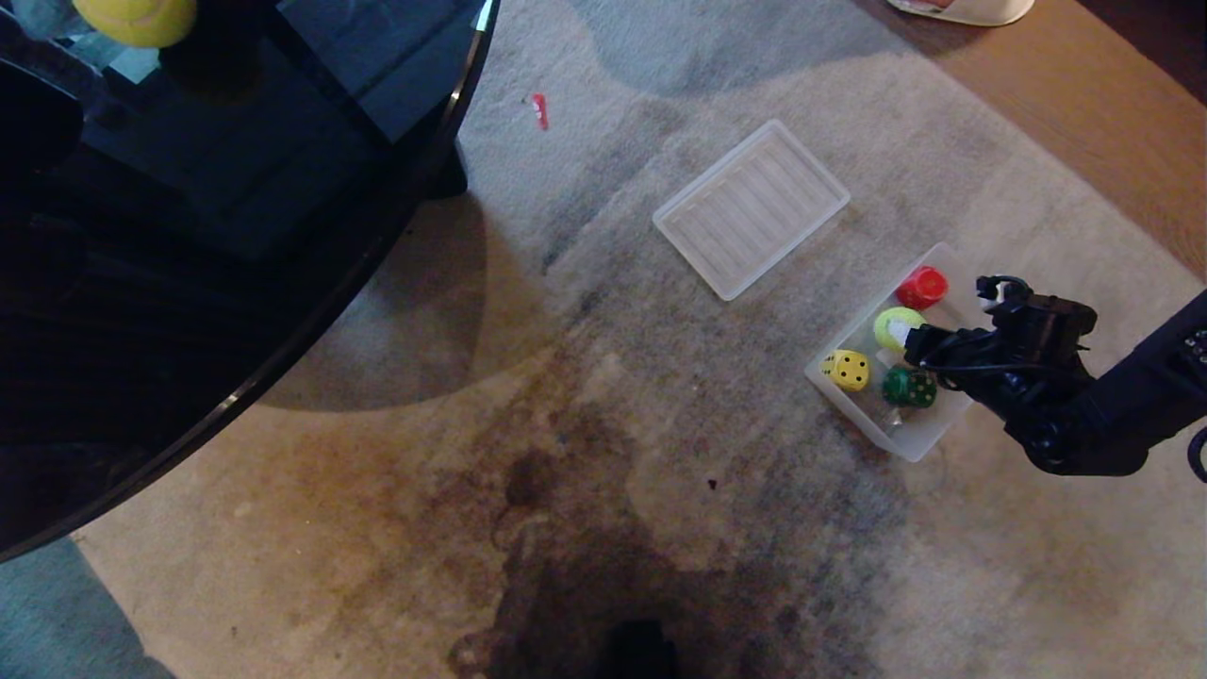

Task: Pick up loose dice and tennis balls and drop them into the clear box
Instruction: Put the ball in the box, then pick up the ball on the table

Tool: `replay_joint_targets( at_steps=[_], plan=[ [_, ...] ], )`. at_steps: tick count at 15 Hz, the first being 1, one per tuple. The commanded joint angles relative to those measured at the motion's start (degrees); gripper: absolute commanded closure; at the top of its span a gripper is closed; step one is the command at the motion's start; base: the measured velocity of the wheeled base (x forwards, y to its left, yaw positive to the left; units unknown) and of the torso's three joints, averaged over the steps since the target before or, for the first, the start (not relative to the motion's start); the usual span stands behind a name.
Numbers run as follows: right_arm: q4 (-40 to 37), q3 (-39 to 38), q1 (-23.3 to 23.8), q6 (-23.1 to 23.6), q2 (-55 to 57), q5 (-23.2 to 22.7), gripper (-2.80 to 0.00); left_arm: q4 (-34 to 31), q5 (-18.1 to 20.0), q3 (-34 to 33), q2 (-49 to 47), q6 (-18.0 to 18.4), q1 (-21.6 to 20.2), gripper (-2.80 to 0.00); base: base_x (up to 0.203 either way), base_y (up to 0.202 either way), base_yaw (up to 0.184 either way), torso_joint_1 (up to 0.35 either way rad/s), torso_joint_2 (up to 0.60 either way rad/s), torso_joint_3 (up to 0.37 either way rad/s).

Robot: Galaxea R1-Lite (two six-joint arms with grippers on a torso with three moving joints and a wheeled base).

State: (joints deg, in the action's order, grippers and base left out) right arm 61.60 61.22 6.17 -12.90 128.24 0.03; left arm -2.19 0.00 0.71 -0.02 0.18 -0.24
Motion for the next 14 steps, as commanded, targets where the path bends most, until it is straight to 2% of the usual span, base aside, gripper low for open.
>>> replay_joint_targets(
  at_steps=[1, 3, 4, 7, 10, 12, 14],
  plan=[
    [1.3, -4.6, 0.2, -0.1, -4.0, -1.5, -2.80, 0.0, 0.0, 0.0, 0.0, 0.0, 0.0, 0.00, 0.000, 0.000, 0.000, 0.000, 0.00, 0.000],
    [1.5, -9.8, 0.4, -0.1, -8.6, -1.7, -2.80, 0.0, 0.0, 0.0, -0.1, 0.0, 0.0, 0.00, 0.000, 0.000, 0.000, 0.000, 0.00, 0.000],
    [0.9, -13.5, 0.9, 0.3, -11.8, -2.1, 0.00, 0.0, 0.0, 0.0, 0.0, 0.0, 0.0, 0.00, 0.000, 0.000, 0.000, 0.000, 0.00, 0.000],
    [-8.1, -19.0, 2.3, 3.1, -24.0, -3.2, 0.00, 0.0, 0.0, 0.0, 0.0, 0.0, 0.0, 0.00, 0.000, 0.000, 0.000, 0.000, 0.00, 0.000],
    [-24.0, -24.2, 4.0, 7.1, -43.2, -5.5, 0.00, 0.0, 0.0, 0.0, 0.0, 0.0, 0.0, 0.00, 0.000, 0.000, 0.000, 0.000, 0.00, 0.000],
    [-34.5, -30.5, 4.5, 10.8, -58.4, -8.4, 0.00, 0.0, 0.0, 0.0, 0.0, 0.0, 0.0, 0.00, 0.000, 0.000, 0.000, 0.000, 0.00, 0.000],
    [-41.8, -38.8, 4.1, 14.4, -71.8, -10.2, 0.00, 0.0, 0.0, 0.0, -0.1, 0.0, 0.0, 0.00, 0.000, 0.000, 0.000, 0.000, 0.00, 0.000]
  ],
)
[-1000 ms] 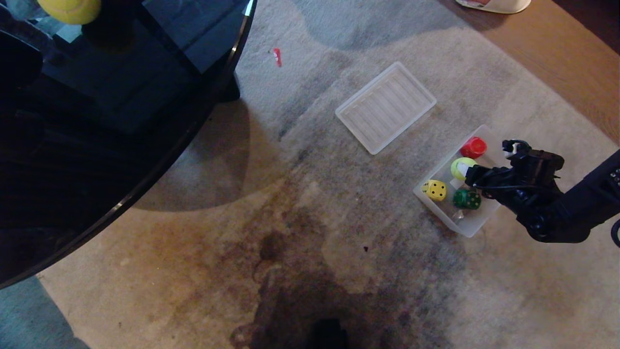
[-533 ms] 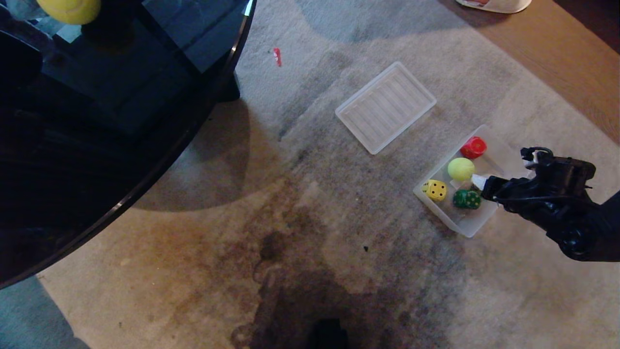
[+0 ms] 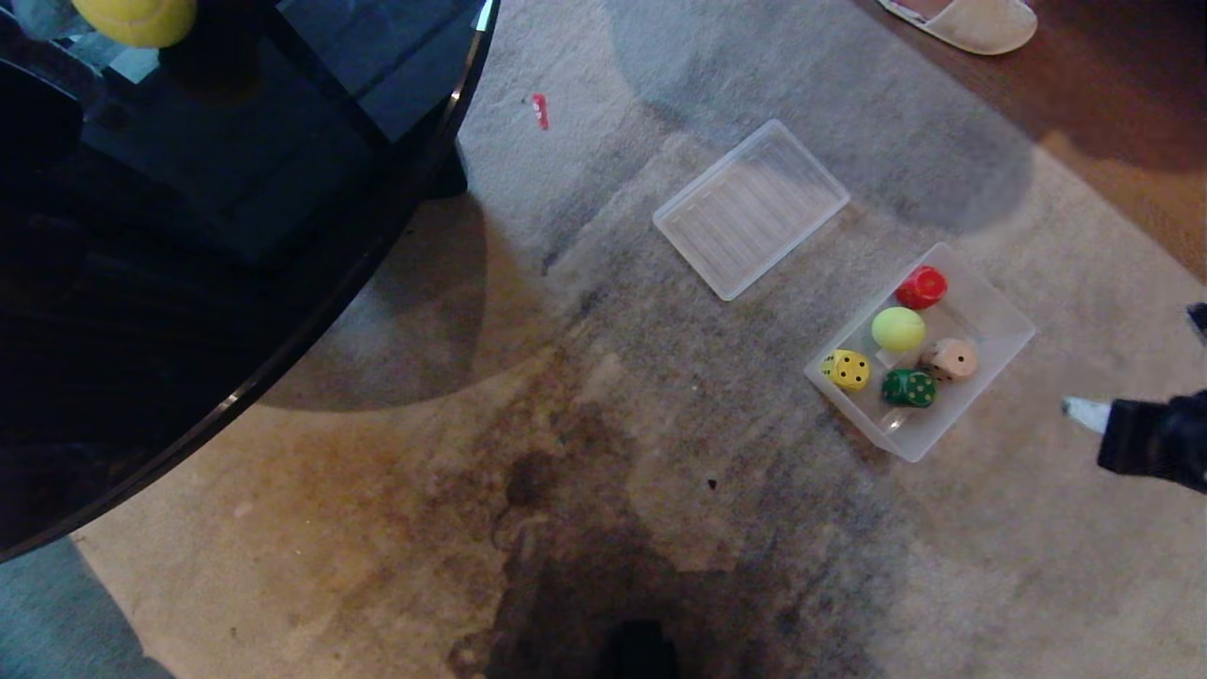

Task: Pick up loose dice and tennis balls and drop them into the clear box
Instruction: Pick up the ball on the table

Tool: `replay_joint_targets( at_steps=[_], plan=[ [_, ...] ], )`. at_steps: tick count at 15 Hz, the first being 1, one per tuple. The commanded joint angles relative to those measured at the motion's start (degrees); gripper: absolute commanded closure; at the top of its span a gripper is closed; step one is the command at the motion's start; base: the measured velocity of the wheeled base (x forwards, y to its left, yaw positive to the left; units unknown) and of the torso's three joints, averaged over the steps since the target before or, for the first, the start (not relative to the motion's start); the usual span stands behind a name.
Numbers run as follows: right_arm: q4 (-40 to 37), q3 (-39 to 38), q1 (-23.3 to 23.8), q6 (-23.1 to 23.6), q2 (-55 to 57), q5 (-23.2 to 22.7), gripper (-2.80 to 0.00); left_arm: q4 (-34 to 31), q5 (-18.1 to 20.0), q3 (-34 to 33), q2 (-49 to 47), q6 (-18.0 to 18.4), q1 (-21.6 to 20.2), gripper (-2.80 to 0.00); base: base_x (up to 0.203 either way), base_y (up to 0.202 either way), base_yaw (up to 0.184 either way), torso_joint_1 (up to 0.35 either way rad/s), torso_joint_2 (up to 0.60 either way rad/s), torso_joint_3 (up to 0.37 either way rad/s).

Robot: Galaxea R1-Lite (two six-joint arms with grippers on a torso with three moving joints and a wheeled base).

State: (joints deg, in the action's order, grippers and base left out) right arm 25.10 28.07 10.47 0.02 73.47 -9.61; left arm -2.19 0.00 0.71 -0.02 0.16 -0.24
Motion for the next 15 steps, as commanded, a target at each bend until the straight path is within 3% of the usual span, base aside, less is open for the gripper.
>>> replay_joint_targets(
  at_steps=[1, 4, 6, 8, 11, 15],
  plan=[
    [-8.6, -10.0, -1.0, 3.0, -23.5, -1.2, 0.00, 0.0, 0.0, 0.0, 0.0, 0.0, 0.0, 0.00, 0.000, 0.000, 0.000, 0.000, 0.00, 0.000],
    [-22.0, -18.0, -3.9, 5.4, -39.7, -1.1, 0.00, 0.0, 0.0, 0.0, 0.0, 0.0, 0.0, 0.00, 0.000, 0.000, 0.000, 0.000, 0.00, 0.000],
    [-26.4, -21.6, -5.0, 6.1, -47.9, 0.2, 0.00, 0.0, 0.0, 0.0, 0.0, 0.0, 0.0, 0.00, 0.000, 0.000, 0.000, 0.000, 0.00, 0.000],
    [-27.5, -23.6, -5.5, 6.3, -55.6, 1.4, 0.00, 0.0, 0.0, 0.0, 0.0, 0.0, 0.0, 0.00, 0.000, 0.000, 0.000, 0.000, 0.00, 0.000],
    [-25.1, -28.4, -6.7, 5.9, -57.3, 8.7, 0.00, 0.0, 0.0, 0.0, 0.0, 0.0, 0.0, 0.00, 0.000, 0.000, 0.000, 0.000, 0.00, 0.000],
    [-25.0, -28.1, -7.8, 4.9, -58.1, 8.5, 0.00, 0.0, 0.0, 0.0, 0.0, 0.0, 0.0, 0.00, 0.000, 0.000, 0.000, 0.000, 0.00, 0.000]
  ],
)
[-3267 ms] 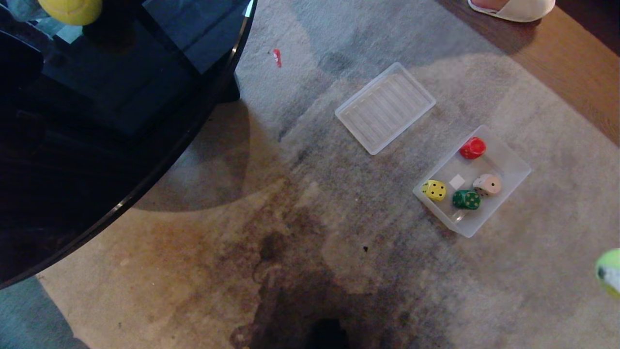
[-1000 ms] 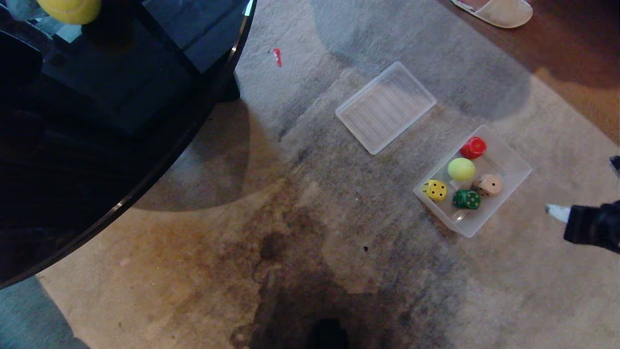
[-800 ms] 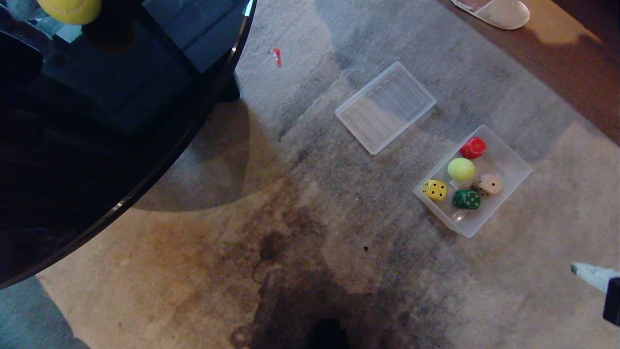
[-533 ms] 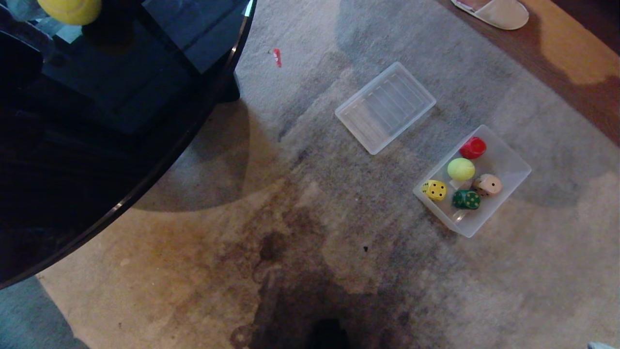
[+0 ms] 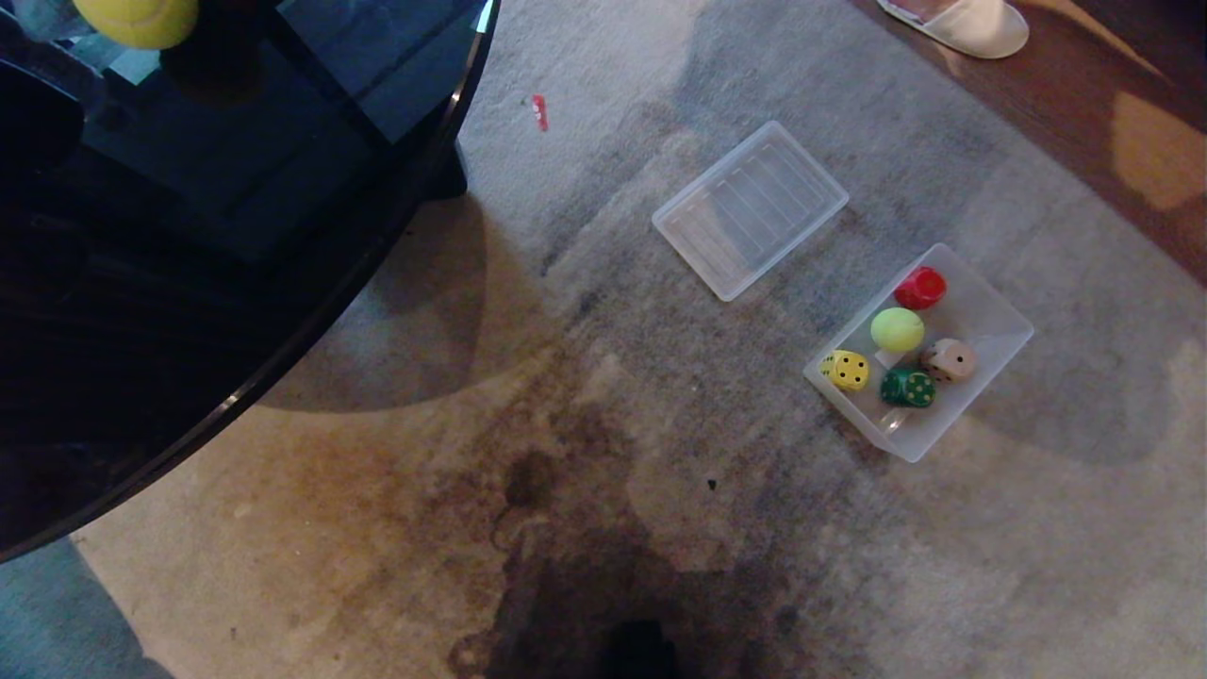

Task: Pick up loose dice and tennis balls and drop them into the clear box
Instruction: Pick up the ball on the table

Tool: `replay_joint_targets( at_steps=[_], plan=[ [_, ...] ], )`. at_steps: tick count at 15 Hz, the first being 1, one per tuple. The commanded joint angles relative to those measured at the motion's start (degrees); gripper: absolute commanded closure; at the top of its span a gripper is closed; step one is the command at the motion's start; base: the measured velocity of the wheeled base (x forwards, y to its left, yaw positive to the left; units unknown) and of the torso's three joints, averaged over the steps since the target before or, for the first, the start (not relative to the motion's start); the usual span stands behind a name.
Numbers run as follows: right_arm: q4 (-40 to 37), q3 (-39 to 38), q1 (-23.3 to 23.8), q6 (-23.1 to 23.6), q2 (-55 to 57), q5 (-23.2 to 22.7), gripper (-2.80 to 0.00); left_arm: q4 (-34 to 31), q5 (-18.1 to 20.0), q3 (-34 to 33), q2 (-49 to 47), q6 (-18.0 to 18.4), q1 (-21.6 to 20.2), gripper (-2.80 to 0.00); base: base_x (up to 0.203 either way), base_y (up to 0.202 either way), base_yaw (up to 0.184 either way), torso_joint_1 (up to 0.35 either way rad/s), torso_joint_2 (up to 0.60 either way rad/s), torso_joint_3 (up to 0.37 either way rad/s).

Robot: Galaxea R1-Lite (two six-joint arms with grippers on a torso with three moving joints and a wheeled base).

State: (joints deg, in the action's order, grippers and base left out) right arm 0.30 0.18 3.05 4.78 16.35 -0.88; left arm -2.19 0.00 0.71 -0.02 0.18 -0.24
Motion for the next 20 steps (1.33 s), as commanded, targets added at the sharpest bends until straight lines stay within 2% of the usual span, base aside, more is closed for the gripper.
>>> replay_joint_targets(
  at_steps=[1, 3, 7, 20],
  plan=[
    [-0.6, -0.1, -1.4, 0.1, -2.6, -0.3, 0.00, 0.0, 0.0, 0.0, 0.0, 0.0, 0.0, 0.00, 0.000, 0.000, 0.000, 0.000, 0.00, 0.000],
    [-0.7, -0.1, -5.1, 0.0, -4.4, -0.3, 0.00, 0.0, 0.0, 0.0, 0.0, 0.0, 0.0, 0.00, 0.000, 0.000, 0.000, 0.000, 0.00, 0.000],
    [-0.6, -0.2, -4.0, -0.2, -16.6, -0.1, 0.00, 0.0, 0.0, 0.0, 0.0, 0.0, 0.0, 0.00, 0.000, 0.000, 0.000, 0.000, 0.00, 0.000],
    [-0.3, -0.2, -3.7, -1.1, -16.3, 0.2, 0.00, 0.0, 0.0, 0.0, 0.0, 0.0, 0.0, 0.00, 0.000, 0.000, 0.000, 0.000, 0.00, 0.000]
  ],
)
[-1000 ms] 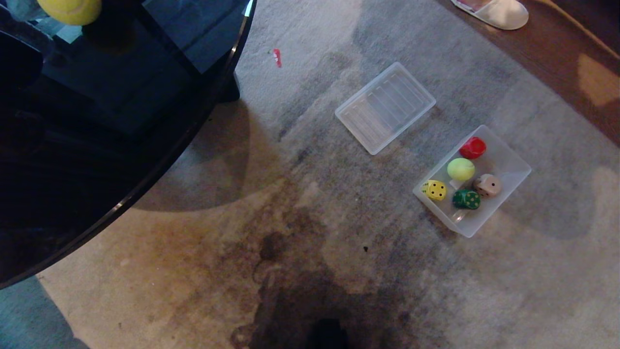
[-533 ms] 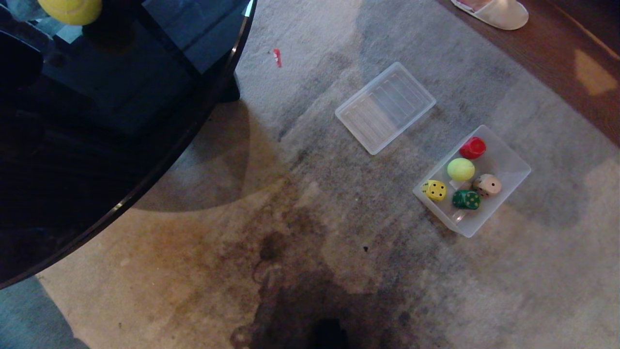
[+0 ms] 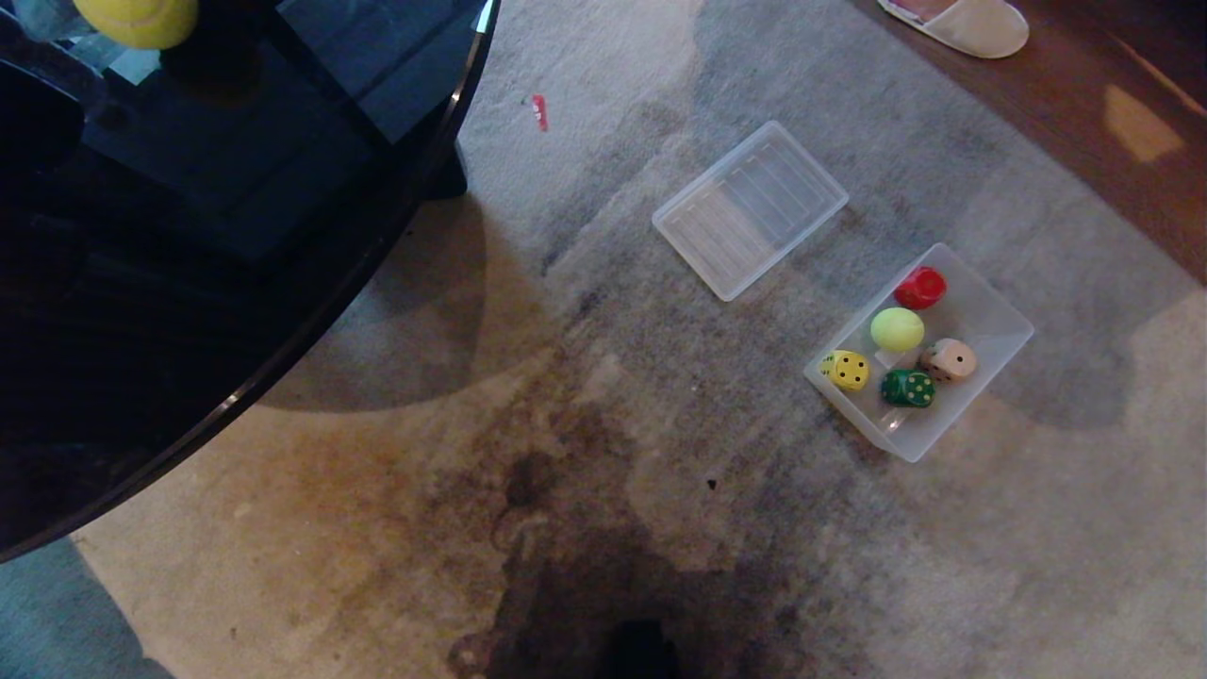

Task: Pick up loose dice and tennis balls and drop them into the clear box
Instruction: Pick up the ball on the table

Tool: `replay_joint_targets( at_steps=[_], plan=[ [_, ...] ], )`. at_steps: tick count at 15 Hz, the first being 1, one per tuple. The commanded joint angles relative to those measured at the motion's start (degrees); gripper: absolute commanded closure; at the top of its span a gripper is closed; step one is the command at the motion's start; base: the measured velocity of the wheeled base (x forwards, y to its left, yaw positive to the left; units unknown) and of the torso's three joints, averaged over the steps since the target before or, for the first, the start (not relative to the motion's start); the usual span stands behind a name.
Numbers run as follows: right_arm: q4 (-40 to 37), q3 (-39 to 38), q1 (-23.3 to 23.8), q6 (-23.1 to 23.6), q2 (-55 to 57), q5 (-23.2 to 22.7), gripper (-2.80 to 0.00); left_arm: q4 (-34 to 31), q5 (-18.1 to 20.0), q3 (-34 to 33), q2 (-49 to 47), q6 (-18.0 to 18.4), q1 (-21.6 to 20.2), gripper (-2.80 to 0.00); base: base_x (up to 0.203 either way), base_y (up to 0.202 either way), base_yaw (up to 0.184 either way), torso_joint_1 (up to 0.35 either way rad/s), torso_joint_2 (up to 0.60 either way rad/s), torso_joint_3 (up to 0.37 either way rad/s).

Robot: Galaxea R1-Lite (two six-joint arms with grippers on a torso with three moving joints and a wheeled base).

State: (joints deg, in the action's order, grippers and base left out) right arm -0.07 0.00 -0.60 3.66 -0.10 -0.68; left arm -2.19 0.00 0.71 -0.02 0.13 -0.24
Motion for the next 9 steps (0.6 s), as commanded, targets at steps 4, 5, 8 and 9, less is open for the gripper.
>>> replay_joint_targets(
  at_steps=[4, 5, 8, 9],
  plan=[
    [0.1, -0.1, 0.0, -0.2, 0.2, 0.1, 0.00, -0.1, 0.0, 0.1, 0.0, 0.2, 0.0, 0.00, 0.000, 0.000, 0.000, 0.000, 0.00, 0.000],
    [0.1, -0.1, 0.0, -0.1, 0.2, 0.0, 0.00, 0.0, 0.0, 0.1, 0.0, 0.0, 0.0, 0.00, 0.000, 0.000, 0.000, 0.002, 0.00, 0.044],
    [0.1, -0.1, 0.0, -0.3, 0.2, 0.0, 0.00, -0.1, 0.0, 0.1, 0.0, -0.3, 0.0, 0.00, 0.000, 0.000, 0.000, 0.002, 0.00, 0.170],
    [0.1, 0.0, 0.0, -0.4, 0.2, 0.1, 0.00, 0.0, 0.0, 0.1, -0.1, -0.6, 0.0, 0.00, 0.000, 0.000, 0.000, -0.002, 0.01, 0.207]
  ],
)
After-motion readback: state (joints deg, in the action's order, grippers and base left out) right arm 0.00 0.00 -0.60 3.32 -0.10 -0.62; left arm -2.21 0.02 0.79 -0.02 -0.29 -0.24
